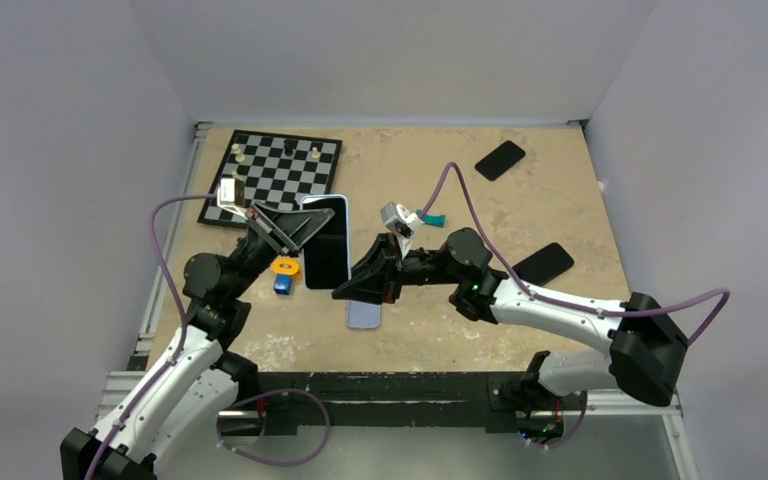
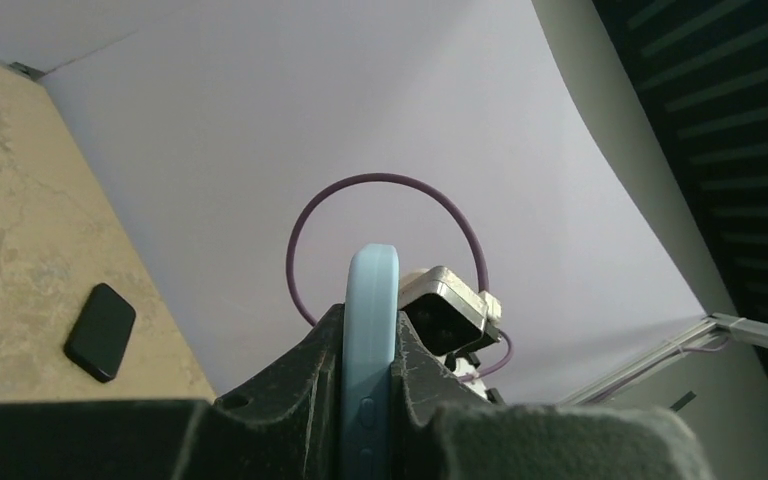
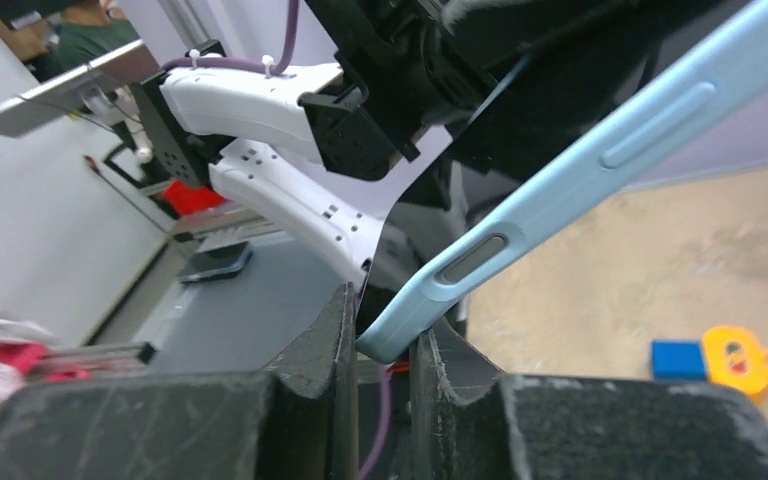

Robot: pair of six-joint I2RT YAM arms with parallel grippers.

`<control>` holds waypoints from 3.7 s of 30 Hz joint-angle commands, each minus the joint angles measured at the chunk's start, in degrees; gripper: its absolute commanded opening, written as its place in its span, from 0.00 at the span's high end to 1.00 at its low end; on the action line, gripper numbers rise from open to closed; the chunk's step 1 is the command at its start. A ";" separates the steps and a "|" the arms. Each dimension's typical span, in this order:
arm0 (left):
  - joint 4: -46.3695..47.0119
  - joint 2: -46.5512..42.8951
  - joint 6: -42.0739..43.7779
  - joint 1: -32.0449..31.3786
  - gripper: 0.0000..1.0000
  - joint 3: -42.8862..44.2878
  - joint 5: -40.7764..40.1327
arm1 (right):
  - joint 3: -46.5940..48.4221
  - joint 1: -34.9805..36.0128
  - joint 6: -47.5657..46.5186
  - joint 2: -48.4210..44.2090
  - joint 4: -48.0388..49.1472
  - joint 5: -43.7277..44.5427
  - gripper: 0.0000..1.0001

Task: Take the phone out of the phone case
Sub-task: Remove the phone case from the phone.

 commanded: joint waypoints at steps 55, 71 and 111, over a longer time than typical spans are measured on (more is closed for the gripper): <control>3.89 2.62 -0.91 -0.24 1.00 6.94 2.75 | 8.01 -9.41 -0.84 -2.45 -37.46 4.89 0.40; 8.97 6.45 3.02 -0.12 1.00 3.03 -3.02 | 2.34 -9.30 20.38 -15.81 -22.59 0.63 0.57; 5.51 5.60 4.79 0.09 0.88 2.79 9.76 | 15.25 -8.23 26.48 4.81 -11.82 -1.19 0.94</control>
